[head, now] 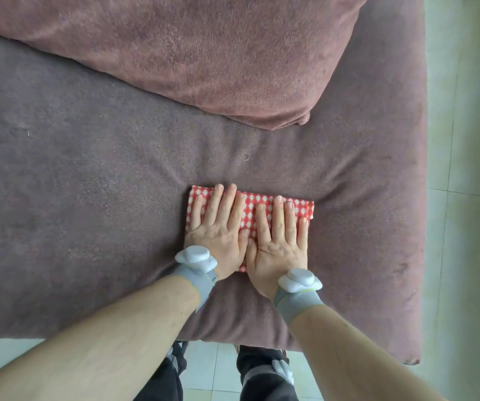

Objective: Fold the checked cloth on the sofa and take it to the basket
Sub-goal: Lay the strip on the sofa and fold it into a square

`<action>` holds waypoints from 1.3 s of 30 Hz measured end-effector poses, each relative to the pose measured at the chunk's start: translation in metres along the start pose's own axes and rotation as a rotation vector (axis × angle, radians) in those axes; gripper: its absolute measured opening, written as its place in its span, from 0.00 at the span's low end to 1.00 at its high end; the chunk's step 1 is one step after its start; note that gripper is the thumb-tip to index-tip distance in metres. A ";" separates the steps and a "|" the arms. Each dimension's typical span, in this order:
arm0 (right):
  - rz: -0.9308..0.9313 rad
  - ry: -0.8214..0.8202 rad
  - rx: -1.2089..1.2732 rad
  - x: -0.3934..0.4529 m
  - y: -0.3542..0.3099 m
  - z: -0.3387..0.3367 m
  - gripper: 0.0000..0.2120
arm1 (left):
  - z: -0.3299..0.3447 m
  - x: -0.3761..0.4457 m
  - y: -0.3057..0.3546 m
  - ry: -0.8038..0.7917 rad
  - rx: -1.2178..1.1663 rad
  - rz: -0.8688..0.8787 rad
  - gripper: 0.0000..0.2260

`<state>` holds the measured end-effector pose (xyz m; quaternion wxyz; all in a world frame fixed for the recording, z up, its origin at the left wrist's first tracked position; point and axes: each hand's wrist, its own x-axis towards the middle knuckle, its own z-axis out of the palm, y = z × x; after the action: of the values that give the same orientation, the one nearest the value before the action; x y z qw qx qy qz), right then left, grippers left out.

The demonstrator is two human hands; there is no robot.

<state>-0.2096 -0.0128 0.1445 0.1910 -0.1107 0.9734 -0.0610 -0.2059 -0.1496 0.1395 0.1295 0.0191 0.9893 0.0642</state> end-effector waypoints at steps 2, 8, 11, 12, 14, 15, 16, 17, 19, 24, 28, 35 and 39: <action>0.004 -0.043 0.003 0.002 0.001 -0.002 0.31 | -0.004 0.001 0.001 0.001 -0.001 -0.004 0.30; -0.030 -0.115 0.035 -0.005 0.002 -0.037 0.32 | -0.033 -0.002 0.002 -0.025 -0.050 -0.004 0.28; -0.085 -0.075 0.038 -0.011 0.007 -0.056 0.33 | -0.050 -0.005 -0.007 -0.021 -0.123 -0.059 0.26; -0.082 -0.072 0.036 -0.013 0.011 -0.059 0.34 | -0.053 -0.006 -0.012 -0.026 -0.156 -0.118 0.27; -0.045 -0.115 0.052 -0.012 0.019 -0.059 0.36 | -0.053 -0.005 -0.025 -0.046 -0.225 -0.210 0.31; -0.031 -0.154 0.063 -0.009 0.022 -0.058 0.37 | -0.050 -0.004 -0.031 -0.057 -0.262 -0.217 0.34; -0.026 -0.184 0.070 -0.007 0.023 -0.055 0.37 | -0.049 -0.002 -0.035 -0.056 -0.312 -0.217 0.36; -0.029 -0.197 0.072 -0.004 0.023 -0.055 0.38 | -0.049 0.001 -0.037 -0.038 -0.380 -0.231 0.38; -0.040 -0.177 0.095 -0.001 0.021 -0.059 0.40 | -0.050 0.005 -0.042 0.010 -0.535 -0.290 0.43; 0.160 -0.102 0.231 0.011 0.047 -0.094 0.58 | -0.059 -0.003 -0.062 0.009 -0.513 -0.567 0.48; 0.160 -0.142 0.362 0.011 0.053 -0.099 0.50 | -0.068 -0.008 -0.063 -0.107 -0.561 -0.427 0.43; 0.314 -0.101 0.943 -0.021 0.053 -0.090 0.46 | -0.073 -0.035 -0.059 -0.120 -1.100 -0.429 0.26; 0.363 -0.059 1.003 -0.022 0.047 -0.097 0.27 | -0.071 -0.037 -0.048 -0.043 -1.108 -0.508 0.17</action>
<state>-0.2358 0.0458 0.2340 0.2553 0.1629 0.8223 -0.4818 -0.1895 -0.2078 0.2109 0.1515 -0.2864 0.7796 0.5359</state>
